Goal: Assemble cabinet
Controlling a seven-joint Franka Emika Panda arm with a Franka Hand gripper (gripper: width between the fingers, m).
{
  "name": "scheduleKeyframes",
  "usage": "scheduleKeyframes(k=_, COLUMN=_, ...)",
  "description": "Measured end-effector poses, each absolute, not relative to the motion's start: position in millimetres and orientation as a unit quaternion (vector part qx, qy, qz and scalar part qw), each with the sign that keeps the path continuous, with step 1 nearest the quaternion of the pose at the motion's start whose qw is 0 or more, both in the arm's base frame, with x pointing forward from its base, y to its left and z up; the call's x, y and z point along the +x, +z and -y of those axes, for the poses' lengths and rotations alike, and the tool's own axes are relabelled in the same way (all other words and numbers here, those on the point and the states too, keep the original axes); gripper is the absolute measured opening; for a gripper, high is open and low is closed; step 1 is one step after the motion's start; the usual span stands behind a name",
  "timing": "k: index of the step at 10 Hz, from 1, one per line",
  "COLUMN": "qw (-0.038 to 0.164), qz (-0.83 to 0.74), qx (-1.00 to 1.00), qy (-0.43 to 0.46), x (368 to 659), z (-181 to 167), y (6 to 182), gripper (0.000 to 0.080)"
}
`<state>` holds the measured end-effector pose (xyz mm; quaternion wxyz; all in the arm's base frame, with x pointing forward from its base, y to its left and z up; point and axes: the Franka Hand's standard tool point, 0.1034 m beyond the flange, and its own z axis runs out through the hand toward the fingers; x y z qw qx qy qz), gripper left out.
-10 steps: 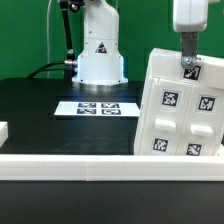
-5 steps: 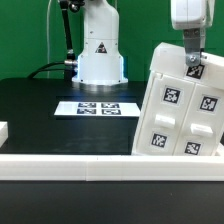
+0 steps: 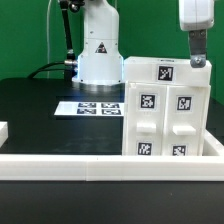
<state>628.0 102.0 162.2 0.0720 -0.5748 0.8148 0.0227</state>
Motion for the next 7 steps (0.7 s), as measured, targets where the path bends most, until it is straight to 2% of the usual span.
scheduleKeyframes(k=7, qw=0.072, qz=-0.814, qx=-0.576, qy=0.023, x=627.9, z=-103.0, y=162.2, gripper=0.0797)
